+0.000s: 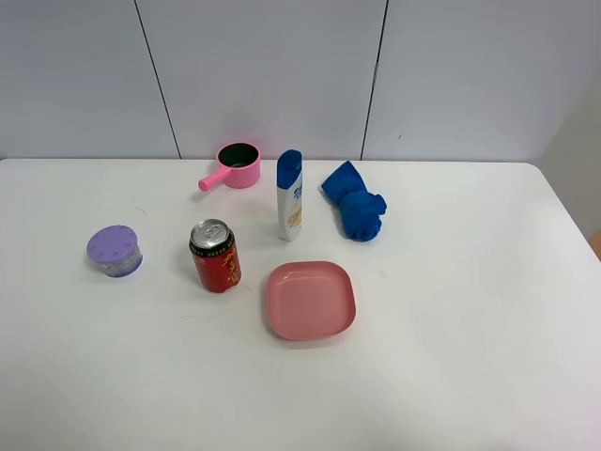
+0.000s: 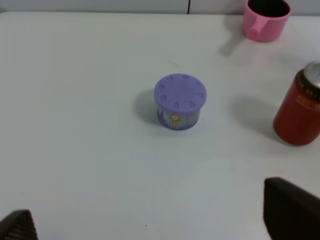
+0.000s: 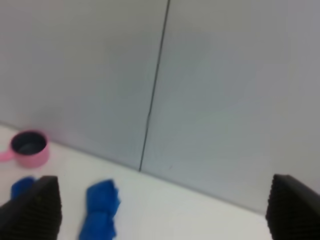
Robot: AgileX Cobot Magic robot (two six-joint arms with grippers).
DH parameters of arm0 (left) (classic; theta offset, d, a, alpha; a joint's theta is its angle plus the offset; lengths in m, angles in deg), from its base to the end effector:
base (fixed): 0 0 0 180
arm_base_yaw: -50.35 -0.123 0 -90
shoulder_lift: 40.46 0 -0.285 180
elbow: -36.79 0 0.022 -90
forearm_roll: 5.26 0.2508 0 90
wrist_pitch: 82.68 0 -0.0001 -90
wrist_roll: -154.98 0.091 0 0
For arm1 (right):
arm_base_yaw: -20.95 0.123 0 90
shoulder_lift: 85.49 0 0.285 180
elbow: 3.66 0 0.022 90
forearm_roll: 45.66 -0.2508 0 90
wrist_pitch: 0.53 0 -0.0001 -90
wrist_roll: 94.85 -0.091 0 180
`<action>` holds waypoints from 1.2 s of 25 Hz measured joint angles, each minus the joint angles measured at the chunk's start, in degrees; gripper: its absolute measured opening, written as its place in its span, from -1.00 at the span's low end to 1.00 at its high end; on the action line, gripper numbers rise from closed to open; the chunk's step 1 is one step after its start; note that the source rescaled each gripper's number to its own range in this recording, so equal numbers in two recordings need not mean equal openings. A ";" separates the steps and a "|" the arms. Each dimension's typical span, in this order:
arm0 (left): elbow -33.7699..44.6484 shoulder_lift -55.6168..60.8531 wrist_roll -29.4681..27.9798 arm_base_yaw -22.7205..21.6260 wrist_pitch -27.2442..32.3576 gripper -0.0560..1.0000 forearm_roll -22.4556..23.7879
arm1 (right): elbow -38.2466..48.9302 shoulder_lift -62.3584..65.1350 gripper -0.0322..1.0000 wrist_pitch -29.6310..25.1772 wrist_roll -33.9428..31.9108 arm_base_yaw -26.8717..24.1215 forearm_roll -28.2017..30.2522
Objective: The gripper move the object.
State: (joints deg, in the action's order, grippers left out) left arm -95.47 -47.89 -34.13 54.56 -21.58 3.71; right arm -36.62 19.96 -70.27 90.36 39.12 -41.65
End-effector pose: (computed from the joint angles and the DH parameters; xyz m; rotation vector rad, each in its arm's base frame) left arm -0.0074 0.0130 0.2816 -0.0960 2.0175 0.0394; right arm 0.1526 0.0438 0.5668 -0.3739 1.9058 0.0704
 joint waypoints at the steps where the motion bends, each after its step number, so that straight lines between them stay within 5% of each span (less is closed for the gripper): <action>1: 0.00 0.00 0.00 0.00 0.00 1.00 0.00 | 3.92 1.97 1.00 0.00 1.16 -1.76 -1.80; 8: 0.00 0.00 0.00 0.00 0.00 1.00 0.00 | 33.04 21.51 1.00 2.21 2.62 -12.32 -3.67; 14: 0.00 0.00 0.00 0.00 0.00 1.00 0.00 | 51.91 41.82 0.99 4.93 2.04 -13.50 -4.87; 21: 0.00 0.00 0.00 0.00 0.06 1.00 0.00 | 63.18 58.58 0.99 6.64 -0.80 -18.50 -5.61; 30: 0.00 0.00 0.00 0.00 0.01 1.00 0.00 | 80.56 66.27 0.99 7.93 -1.59 -18.92 -7.30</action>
State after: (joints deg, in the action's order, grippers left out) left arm -95.47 -47.89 -34.13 54.56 -21.57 3.71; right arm 43.95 86.23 -62.34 88.77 20.20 -48.95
